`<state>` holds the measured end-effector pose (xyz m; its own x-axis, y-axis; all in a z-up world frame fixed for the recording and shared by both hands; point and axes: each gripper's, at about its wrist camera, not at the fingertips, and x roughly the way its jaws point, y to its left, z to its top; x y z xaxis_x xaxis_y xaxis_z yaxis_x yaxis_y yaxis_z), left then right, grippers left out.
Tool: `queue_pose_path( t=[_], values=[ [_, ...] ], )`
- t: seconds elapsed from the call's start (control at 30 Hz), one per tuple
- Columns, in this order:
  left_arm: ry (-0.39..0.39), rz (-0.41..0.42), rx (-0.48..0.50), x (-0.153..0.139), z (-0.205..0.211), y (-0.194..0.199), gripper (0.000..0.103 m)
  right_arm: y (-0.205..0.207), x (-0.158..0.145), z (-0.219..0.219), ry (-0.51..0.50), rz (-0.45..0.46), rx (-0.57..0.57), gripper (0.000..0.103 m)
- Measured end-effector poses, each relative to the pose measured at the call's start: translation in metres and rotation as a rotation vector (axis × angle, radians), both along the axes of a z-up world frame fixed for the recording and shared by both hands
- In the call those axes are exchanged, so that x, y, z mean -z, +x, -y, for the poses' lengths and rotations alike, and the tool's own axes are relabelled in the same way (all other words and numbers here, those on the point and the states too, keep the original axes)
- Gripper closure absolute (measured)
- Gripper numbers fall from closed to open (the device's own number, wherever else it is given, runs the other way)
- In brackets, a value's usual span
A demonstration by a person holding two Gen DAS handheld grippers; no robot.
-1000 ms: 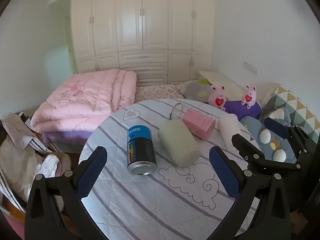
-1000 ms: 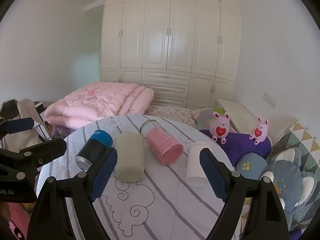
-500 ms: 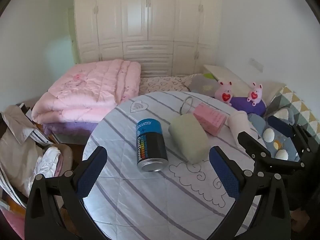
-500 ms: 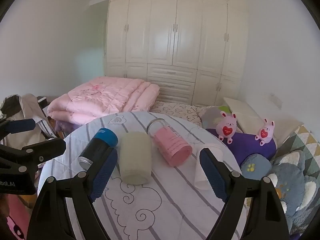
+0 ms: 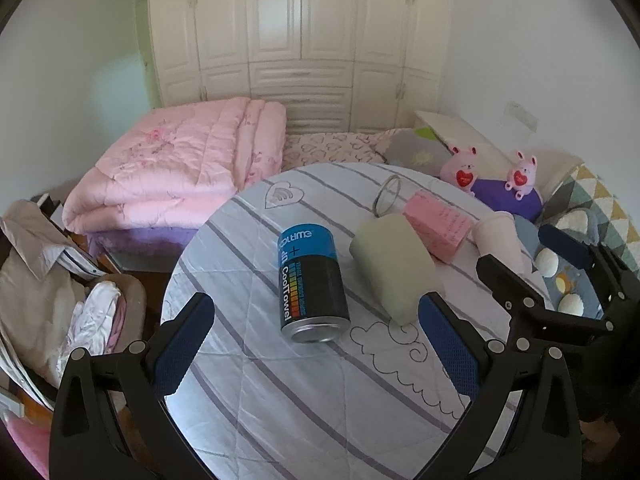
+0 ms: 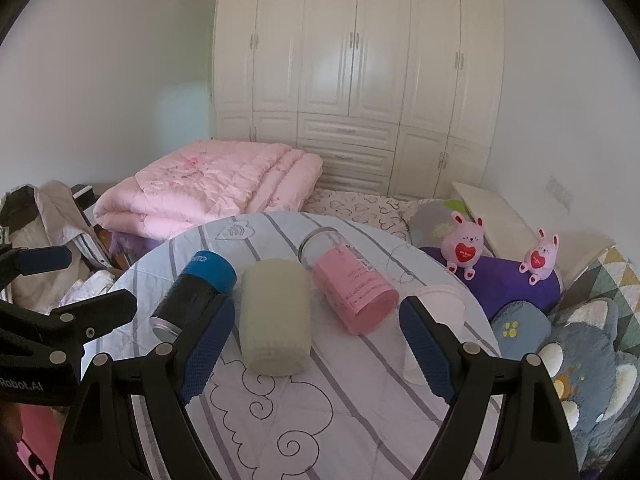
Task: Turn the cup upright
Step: 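Move the left tool toward the blue CoolTowel cup lying on its side, then close the left gripper around the middle of the blue CoolTowel cup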
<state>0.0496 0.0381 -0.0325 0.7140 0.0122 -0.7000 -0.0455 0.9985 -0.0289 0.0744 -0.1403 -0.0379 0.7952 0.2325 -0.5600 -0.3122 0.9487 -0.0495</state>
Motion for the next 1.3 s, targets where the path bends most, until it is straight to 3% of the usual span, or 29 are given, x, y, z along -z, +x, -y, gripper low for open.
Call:
queue_pose_path(
  t=[0.67, 0.93, 1.2, 1.27, 1.3],
  values=[
    [0.048, -0.197, -0.031, 0.053, -0.019, 0.083, 0.0, 0.062, 0.027, -0.016, -0.034, -0.089, 0.065, 0.017],
    [0.015, -0.331, -0.017, 0.087, -0.018, 0.118, 0.0, 0.079, 0.033, -0.026, -0.111, -0.037, 0.096, 0.017],
    [0.013, -0.38, -0.014, 0.106, -0.013, 0.128, 0.0, 0.086, 0.034, -0.027, -0.107, -0.024, 0.091, 0.017],
    [0.013, -0.382, -0.018, 0.108, -0.013, 0.128, 0.008, 0.089, 0.035, -0.026, -0.105, -0.03, 0.093, 0.017],
    [-0.017, -0.382, -0.008, 0.108, -0.014, 0.128, 0.019, 0.089, 0.036, -0.027, -0.103, -0.033, 0.092, 0.017]
  ],
)
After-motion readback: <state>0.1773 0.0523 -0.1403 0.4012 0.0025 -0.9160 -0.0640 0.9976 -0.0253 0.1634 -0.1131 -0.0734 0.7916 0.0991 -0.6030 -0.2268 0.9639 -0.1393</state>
